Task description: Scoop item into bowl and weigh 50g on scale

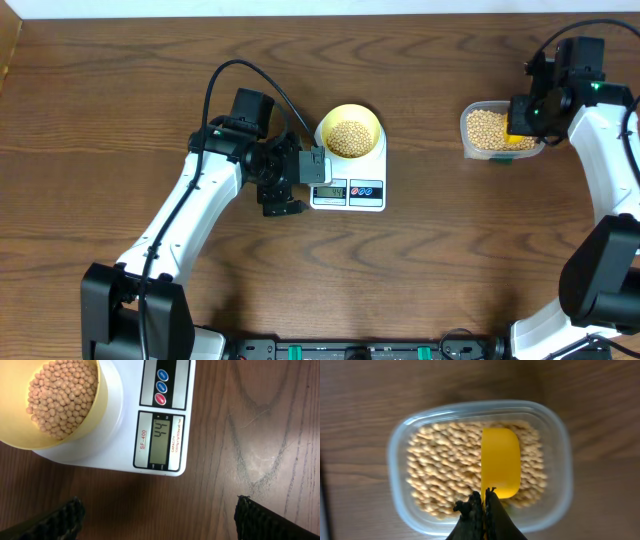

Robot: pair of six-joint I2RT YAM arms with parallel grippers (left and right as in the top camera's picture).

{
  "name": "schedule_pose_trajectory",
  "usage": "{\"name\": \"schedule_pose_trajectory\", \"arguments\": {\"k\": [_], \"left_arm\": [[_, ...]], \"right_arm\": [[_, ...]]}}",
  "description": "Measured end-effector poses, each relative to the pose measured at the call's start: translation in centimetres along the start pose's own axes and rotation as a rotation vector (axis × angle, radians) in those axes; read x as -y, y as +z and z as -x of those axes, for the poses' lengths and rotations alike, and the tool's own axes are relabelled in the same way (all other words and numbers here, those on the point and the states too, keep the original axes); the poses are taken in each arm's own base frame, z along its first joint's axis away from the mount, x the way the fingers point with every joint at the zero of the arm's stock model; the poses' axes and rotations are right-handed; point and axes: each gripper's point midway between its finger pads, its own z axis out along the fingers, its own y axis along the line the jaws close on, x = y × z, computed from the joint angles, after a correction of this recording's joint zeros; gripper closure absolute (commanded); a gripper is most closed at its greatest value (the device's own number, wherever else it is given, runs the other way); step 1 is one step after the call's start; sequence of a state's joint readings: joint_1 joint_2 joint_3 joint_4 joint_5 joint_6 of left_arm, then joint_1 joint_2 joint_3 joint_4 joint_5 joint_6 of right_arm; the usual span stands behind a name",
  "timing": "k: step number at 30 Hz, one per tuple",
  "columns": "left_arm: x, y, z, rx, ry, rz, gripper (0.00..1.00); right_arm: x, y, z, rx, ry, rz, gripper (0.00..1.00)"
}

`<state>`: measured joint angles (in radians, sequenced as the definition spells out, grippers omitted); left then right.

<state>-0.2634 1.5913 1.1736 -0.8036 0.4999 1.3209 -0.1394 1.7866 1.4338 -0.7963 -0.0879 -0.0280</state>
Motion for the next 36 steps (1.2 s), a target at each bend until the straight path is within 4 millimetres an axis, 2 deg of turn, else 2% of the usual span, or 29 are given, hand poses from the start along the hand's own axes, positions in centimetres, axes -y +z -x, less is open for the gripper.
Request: {"name": "schedule_pose_trajectory", "arguments": {"k": [8, 12, 15, 24, 30, 36], "left_arm": [[0.0, 0.0, 0.0, 0.0, 0.0, 0.0, 0.03], [0.0, 0.0, 0.0, 0.0, 0.0, 0.0, 0.02], [0.0, 0.0, 0.0, 0.0, 0.0, 0.0, 0.02], [0.0, 0.0, 0.0, 0.0, 0.0, 0.0, 0.02], [0.0, 0.0, 0.0, 0.0, 0.0, 0.0, 0.02], [0.0, 0.0, 0.0, 0.0, 0.0, 0.0, 0.03]], "right_arm": [[-2.2, 0.5, -0.1, 0.01, 0.068, 0.137, 0.99], [-2.5, 0.3, 0.0, 0.014, 0.092, 0.186, 0.99], [-1.8, 0.0, 0.1, 0.017, 0.133, 0.234, 0.99], [2.4, -1.2, -1.3, -0.01, 0.31, 0.321, 0.99], [3.3, -2.2, -0.9, 0.023, 0.363, 0.403, 0.99], [4.3, -3.6, -0.5, 0.066, 0.385, 0.413, 0.99]]}}
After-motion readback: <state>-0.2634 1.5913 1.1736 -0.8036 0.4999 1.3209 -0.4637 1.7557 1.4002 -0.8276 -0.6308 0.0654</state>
